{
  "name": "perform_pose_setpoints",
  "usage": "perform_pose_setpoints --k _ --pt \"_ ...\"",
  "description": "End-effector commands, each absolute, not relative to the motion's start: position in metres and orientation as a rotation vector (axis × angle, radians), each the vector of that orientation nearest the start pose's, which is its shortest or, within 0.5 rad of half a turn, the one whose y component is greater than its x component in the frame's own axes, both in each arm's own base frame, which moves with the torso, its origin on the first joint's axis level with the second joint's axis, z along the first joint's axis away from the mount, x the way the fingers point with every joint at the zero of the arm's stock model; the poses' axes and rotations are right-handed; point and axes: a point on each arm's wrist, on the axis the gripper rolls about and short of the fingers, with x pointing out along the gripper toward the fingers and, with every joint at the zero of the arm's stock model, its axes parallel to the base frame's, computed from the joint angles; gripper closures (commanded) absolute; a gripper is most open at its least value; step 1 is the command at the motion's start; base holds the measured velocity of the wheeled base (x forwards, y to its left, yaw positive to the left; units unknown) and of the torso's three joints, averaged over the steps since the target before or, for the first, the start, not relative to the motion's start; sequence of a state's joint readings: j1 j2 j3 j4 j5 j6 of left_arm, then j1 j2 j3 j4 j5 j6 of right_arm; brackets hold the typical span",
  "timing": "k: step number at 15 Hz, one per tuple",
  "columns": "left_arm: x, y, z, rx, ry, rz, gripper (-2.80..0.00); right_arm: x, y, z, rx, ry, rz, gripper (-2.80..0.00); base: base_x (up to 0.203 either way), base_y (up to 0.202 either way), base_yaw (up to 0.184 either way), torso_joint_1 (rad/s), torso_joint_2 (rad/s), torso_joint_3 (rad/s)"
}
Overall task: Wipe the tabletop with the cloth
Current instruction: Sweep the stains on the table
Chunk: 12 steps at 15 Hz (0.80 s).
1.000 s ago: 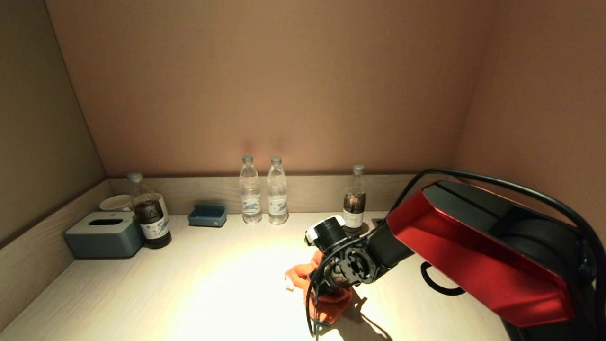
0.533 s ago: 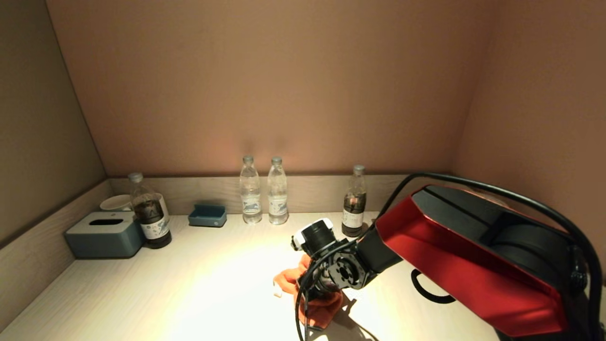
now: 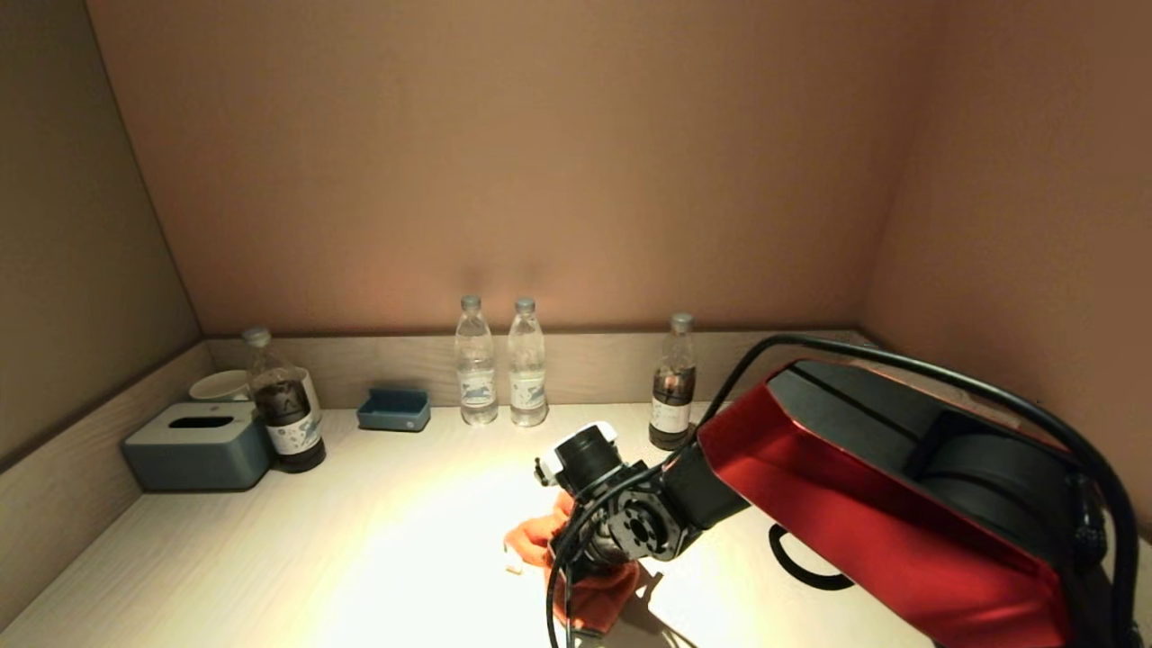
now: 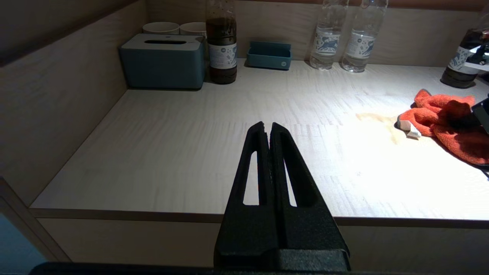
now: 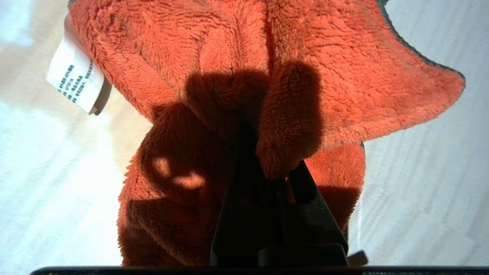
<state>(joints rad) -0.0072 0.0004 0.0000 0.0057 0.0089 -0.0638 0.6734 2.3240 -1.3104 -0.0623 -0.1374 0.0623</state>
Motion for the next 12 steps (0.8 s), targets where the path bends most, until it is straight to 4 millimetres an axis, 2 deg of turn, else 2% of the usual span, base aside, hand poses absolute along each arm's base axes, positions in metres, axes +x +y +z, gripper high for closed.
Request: perform_pose_setpoints --k 1,5,12 --pt "-0.023 0.000 0.075 -0.064 0.006 0.002 0.00 0.323 0.271 0.029 -0.335 0.885 0.497 0.00 0.000 0.000 0.000 0.000 0.00 0.000" --pt "-0.023 0.000 0.075 -0.064 0.006 0.002 0.00 0.319 0.276 0.030 -0.346 0.879 0.514 0.00 0.000 0.000 0.000 0.000 0.00 0.000" --pt "-0.023 0.000 0.075 -0.064 0.006 0.002 0.00 0.309 0.303 0.032 -0.372 0.838 0.581 0.00 0.000 0.000 0.000 0.000 0.00 0.000"
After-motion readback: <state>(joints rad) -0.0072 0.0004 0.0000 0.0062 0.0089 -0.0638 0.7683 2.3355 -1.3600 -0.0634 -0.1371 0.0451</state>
